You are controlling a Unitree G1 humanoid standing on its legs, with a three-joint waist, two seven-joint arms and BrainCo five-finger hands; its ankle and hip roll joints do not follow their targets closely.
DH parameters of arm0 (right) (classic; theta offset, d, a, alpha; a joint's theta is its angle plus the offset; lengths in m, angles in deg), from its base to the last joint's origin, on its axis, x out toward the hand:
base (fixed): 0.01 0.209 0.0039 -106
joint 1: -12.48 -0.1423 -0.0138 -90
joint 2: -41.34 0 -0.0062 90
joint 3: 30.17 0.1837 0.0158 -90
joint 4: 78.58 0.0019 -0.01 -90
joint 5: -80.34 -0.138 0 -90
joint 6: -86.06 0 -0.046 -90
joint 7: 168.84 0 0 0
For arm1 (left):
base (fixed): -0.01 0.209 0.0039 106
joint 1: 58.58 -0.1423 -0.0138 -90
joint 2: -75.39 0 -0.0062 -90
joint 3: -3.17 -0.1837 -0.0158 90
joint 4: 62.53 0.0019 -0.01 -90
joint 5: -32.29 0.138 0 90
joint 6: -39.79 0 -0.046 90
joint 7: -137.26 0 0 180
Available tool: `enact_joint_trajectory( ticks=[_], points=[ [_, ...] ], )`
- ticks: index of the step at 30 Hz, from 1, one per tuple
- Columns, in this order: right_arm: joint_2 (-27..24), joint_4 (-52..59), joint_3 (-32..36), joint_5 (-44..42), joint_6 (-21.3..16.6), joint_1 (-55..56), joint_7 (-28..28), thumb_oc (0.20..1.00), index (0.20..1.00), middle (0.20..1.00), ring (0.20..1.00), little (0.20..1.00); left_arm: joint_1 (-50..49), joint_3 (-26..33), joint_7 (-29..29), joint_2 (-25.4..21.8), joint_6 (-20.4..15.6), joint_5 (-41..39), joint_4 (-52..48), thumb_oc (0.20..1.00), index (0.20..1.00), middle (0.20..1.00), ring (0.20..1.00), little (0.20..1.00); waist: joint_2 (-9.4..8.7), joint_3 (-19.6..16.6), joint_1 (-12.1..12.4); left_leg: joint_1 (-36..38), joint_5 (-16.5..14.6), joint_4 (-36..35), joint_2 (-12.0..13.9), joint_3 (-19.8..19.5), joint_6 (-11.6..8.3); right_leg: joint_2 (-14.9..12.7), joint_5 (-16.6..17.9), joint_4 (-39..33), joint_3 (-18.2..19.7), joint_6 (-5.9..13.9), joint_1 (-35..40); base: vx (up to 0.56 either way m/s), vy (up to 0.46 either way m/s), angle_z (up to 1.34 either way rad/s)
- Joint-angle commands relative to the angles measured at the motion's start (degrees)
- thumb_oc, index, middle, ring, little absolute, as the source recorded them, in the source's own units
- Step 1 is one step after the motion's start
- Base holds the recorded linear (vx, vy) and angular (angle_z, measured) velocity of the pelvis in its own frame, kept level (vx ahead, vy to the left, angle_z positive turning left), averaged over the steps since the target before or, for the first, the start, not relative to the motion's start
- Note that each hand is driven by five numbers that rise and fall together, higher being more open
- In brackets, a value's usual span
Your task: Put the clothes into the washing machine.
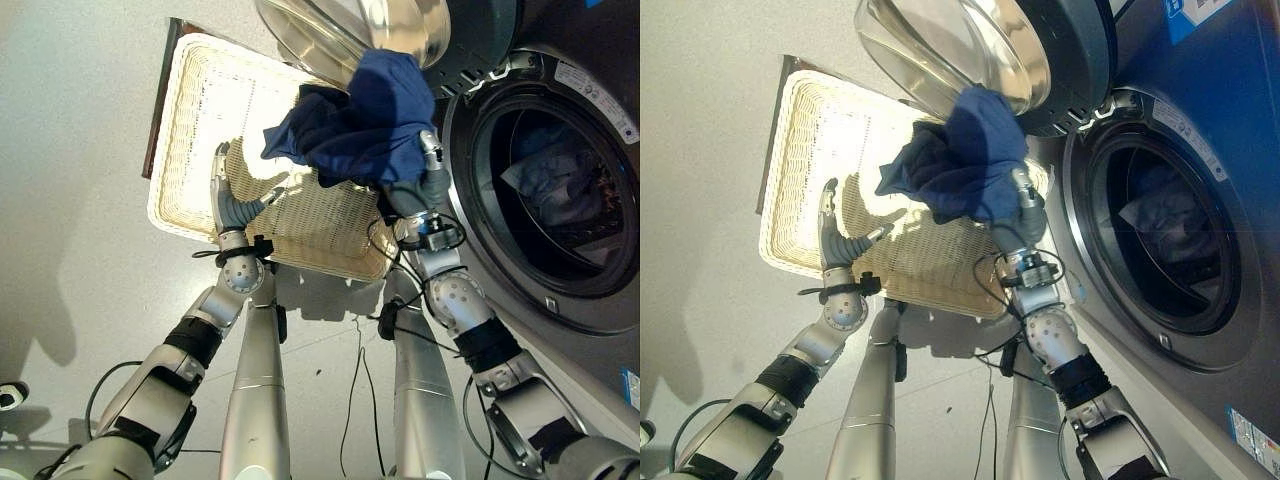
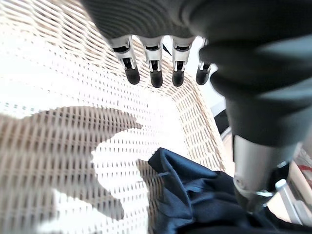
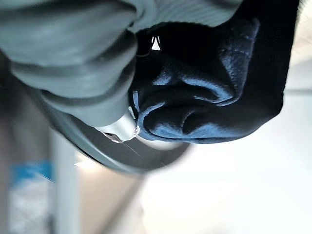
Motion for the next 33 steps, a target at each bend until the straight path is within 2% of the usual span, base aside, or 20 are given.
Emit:
enact_joint_trajectory(
  ticks=[1,3,5,8,10,13,15,16,17,19,20,21,22,24,26,28,30,33],
  points=[
    [-4.14,1.56,4.51,-6.08,-4.81,0.53,0.07,0.200,0.200,0.200,0.200,0.200,2.09,2.56,-1.49,-2.03,-4.34,-3.72,-0.11,1.000,1.000,1.000,1.000,1.000,1.39,-0.63,-2.34,-0.94,5.33,-3.51,-2.20,-0.09,4.39,1.49,4.10,-3.43,-4.72,1.73,2.93,0.00,0.000,0.00],
    [-6.41,-6.47,7.80,-9.72,-5.78,-0.29,-2.58,0.200,0.200,0.200,0.200,0.200,2.85,3.11,-0.35,-2.94,-5.29,-5.89,3.47,1.000,1.000,1.000,1.000,1.000,1.23,-0.63,-2.70,-0.88,5.04,-3.28,-1.89,0.06,4.15,1.67,4.10,-3.19,-4.55,1.78,2.85,0.00,0.000,0.00],
    [-7.78,-12.30,9.87,-9.53,-6.65,-1.09,-4.33,0.200,0.200,0.200,0.200,0.200,3.64,3.44,0.41,-3.47,-5.51,-7.07,5.74,1.000,1.000,1.000,1.000,1.000,1.16,-0.63,-2.88,-0.80,4.77,-3.18,-1.77,0.17,4.06,1.75,4.07,-3.14,-4.52,1.77,2.94,0.00,0.000,0.00],
    [-9.23,-17.23,11.93,-10.51,-7.63,-2.48,-6.30,0.200,0.200,0.200,0.200,0.200,4.54,3.57,1.10,-4.18,-5.91,-8.59,8.39,1.000,1.000,1.000,1.000,1.000,1.14,-0.63,-3.09,-1.02,4.61,-2.94,-1.58,0.11,3.93,1.91,4.24,-3.19,-4.36,1.70,2.69,0.00,0.007,-0.04],
    [-9.94,-19.11,12.95,-11.03,-9.96,-3.00,-8.30,0.200,0.200,0.200,0.200,0.200,4.73,3.62,1.55,-4.49,-6.06,-9.24,9.58,1.000,1.000,1.000,1.000,1.000,1.10,-0.63,-3.18,-1.16,4.46,-2.82,-1.51,0.11,3.91,2.02,4.26,-3.28,-4.27,1.65,2.58,0.00,-0.004,-0.04],
    [-11.41,-24.24,14.28,-8.32,-12.18,-4.35,-16.35,0.200,0.200,0.200,0.200,0.200,5.14,3.55,2.23,-4.65,-6.23,-9.39,11.77,1.000,1.000,1.000,1.000,1.000,1.10,-0.63,-3.19,-1.52,4.25,-2.40,-1.45,0.00,3.90,2.05,4.29,-3.15,-4.18,1.58,2.46,0.00,-0.016,-0.05],
    [-11.72,-25.43,14.85,-6.34,-12.51,-4.87,-18.92,0.200,0.200,0.200,0.200,0.200,5.34,3.40,2.12,-4.56,-6.39,-9.52,12.41,1.000,1.000,1.000,1.000,1.000,1.10,-0.63,-3.20,-1.72,4.29,-2.38,-1.49,-0.06,3.97,2.07,4.37,-3.12,-4.22,1.53,2.27,0.01,-0.018,-0.04],
    [-13.46,-28.10,15.13,-2.54,-14.49,-5.94,-24.82,0.200,0.200,0.200,0.200,0.200,5.54,2.94,2.21,-4.71,-6.29,-9.92,12.93,1.000,1.000,1.000,1.000,1.000,1.18,-0.63,-2.97,-1.86,4.23,-2.41,-1.49,-0.20,4.04,2.24,4.27,-3.07,-4.22,1.40,2.12,0.02,-0.047,-0.03],
    [-14.49,-28.70,15.18,-1.88,-15.73,-6.79,-27.95,0.200,0.200,0.200,0.200,0.200,5.41,2.68,2.28,-4.90,-6.35,-10.08,13.13,1.000,1.000,1.000,1.000,1.000,1.17,-0.63,-2.85,-1.71,4.07,-2.36,-1.39,-0.21,3.98,2.36,4.15,-3.04,-4.23,1.40,2.30,0.01,-0.071,-0.02],
    [-20.11,-29.88,15.67,5.42,-22.57,-11.54,-40.63,0.200,0.200,0.200,0.200,0.200,4.60,1.97,2.50,-5.50,-6.89,-10.18,13.49,1.000,1.000,1.000,1.000,1.000,1.00,-0.63,-2.55,-1.69,3.29,-1.52,-1.16,-0.57,3.94,2.55,3.83,-2.88,-4.41,1.30,2.69,0.01,-0.091,-0.03],
    [-24.20,-30.48,16.27,7.38,-29.34,-13.19,-48.06,0.200,0.200,0.200,0.200,0.200,2.68,1.71,2.03,-6.12,-7.47,-9.35,12.73,1.000,1.000,1.000,1.000,1.000,0.55,-0.63,-2.45,-1.73,2.70,-0.88,-0.96,-1.06,4.12,2.76,3.51,-2.72,-4.66,1.10,3.15,0.01,-0.087,-0.04],
    [-25.14,-30.76,16.39,8.72,-30.45,-13.48,-49.58,0.200,0.200,0.200,0.200,0.200,2.23,1.54,1.79,-6.28,-7.45,-9.17,12.37,1.000,1.000,1.000,1.000,1.000,0.46,-0.63,-2.40,-1.69,2.66,-0.88,-0.87,-1.16,4.10,2.83,3.49,-2.71,-4.72,1.08,3.29,0.01,-0.101,-0.07],
    [-28.94,-30.72,16.52,12.28,-35.83,-14.67,-55.03,0.200,0.200,0.200,0.200,0.200,0.85,1.17,1.39,-7.38,-7.03,-9.03,10.94,1.000,1.000,1.000,1.000,1.000,-0.14,-0.63,-2.19,-1.53,2.66,-1.01,-0.76,-1.63,4.08,3.09,3.55,-2.86,-4.88,0.97,3.71,0.00,-0.076,-0.08],
    [-33.49,-28.29,17.23,23.82,-39.46,-16.03,-66.47,0.200,0.200,0.200,0.200,0.200,-0.55,1.53,1.61,-9.35,-6.53,-10.01,9.81,1.000,1.000,1.000,1.000,1.000,-1.07,-0.63,-2.44,-1.16,2.68,-1.28,-0.58,-2.02,4.04,3.51,3.86,-3.37,-4.96,1.09,4.33,-0.01,-0.080,-0.08],
    [-38.31,-25.09,19.15,34.40,-38.49,-16.20,-76.86,0.200,0.200,0.200,0.200,0.200,-1.28,2.72,3.19,-11.98,-6.23,-11.15,9.99,1.000,1.000,1.000,1.000,1.000,-2.58,-0.63,-3.03,-0.46,2.55,-1.67,-0.18,-2.21,4.05,3.89,4.10,-4.13,-5.07,1.35,5.46,-0.02,-0.076,-0.02],
    [-41.99,-23.05,21.15,39.64,-36.38,-14.93,-82.38,0.200,0.200,0.200,0.200,0.200,-1.84,3.84,4.59,-13.86,-5.95,-11.66,10.47,1.000,1.000,1.000,1.000,1.000,-4.05,-0.63,-3.56,0.22,2.31,-1.65,0.14,-2.47,4.11,4.13,4.16,-4.52,-5.03,1.44,6.40,0.00,-0.064,-0.05],
    [-44.93,-23.63,23.11,40.94,-34.27,-13.30,-83.93,0.200,0.200,0.200,0.200,0.200,-2.06,4.81,5.99,-15.27,-6.14,-12.05,11.49,1.000,1.000,1.000,1.000,1.000,-5.29,-0.63,-3.87,0.85,2.01,-1.49,0.51,-2.68,4.17,4.20,4.11,-4.72,-5.03,1.45,7.33,0.01,-0.045,-0.08],
    [-45.81,-24.34,23.70,41.06,-33.44,-12.85,-83.71,0.200,0.200,0.200,0.200,0.200,-1.96,4.99,6.50,-15.59,-6.22,-12.21,11.80,1.000,1.000,1.000,1.000,1.000,-5.58,-0.63,-3.91,0.96,2.05,-1.44,0.51,-2.77,4.19,4.19,4.13,-4.72,-5.02,1.43,7.49,0.01,-0.009,-0.10]
  ],
)
